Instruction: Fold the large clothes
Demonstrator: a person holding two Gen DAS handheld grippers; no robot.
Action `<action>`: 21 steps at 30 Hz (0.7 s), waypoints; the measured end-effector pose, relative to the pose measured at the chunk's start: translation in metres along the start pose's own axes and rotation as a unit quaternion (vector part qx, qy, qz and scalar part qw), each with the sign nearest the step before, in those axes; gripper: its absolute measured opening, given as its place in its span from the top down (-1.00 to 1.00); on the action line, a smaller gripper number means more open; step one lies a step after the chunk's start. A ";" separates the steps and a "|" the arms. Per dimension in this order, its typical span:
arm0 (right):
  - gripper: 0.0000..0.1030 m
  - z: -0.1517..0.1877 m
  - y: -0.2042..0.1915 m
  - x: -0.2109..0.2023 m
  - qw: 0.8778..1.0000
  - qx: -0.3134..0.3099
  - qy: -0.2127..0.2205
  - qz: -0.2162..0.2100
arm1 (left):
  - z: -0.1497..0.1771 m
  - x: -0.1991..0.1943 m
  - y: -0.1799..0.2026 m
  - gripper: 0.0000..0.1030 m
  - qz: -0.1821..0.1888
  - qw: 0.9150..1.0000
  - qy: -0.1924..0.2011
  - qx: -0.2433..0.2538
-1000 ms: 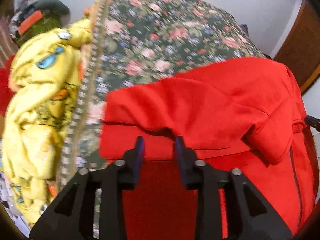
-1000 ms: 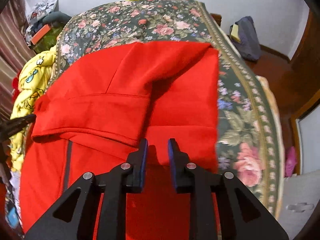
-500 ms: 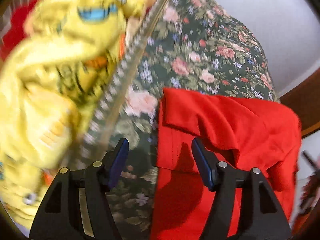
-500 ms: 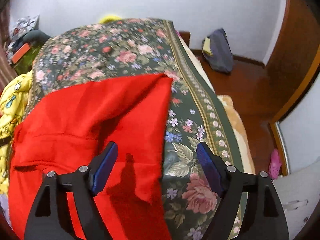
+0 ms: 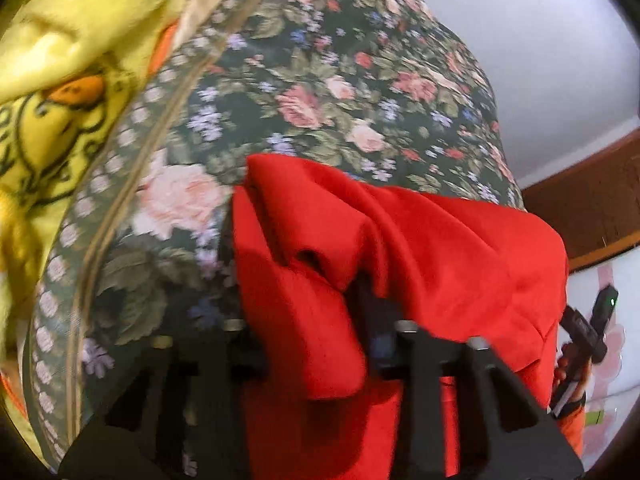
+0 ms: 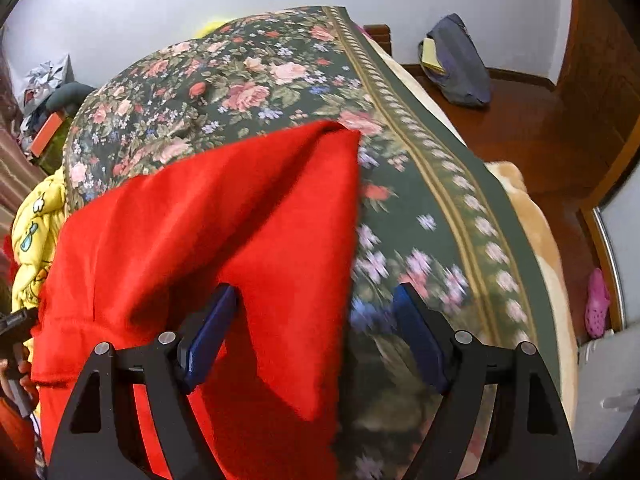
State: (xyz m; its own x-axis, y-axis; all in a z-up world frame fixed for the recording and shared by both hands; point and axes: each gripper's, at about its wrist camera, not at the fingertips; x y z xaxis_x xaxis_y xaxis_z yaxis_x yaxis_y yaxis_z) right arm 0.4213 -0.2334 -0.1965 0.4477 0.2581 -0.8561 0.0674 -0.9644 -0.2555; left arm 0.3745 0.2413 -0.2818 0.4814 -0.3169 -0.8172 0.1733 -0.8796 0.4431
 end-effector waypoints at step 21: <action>0.76 -0.068 -0.074 0.029 0.997 -0.070 0.030 0.029 | -0.100 0.004 0.041 0.74 -0.195 0.970 0.042 0.138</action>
State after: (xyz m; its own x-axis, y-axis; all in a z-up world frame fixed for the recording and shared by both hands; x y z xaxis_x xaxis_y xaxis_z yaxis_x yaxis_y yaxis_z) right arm 0.4902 -0.1585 -0.1713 0.5071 0.2024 -0.8378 0.1618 -0.9771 -0.1381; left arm 0.4695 0.2399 -0.2299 0.4965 0.0796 -0.8644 0.1261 -0.9918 -0.0189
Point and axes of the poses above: each gripper's, at about its wrist camera, not at the fingertips, and x roughly the way its jaws point, y to its right, z to its underside, and after that the axes turned 8 degrees about x, right-handed
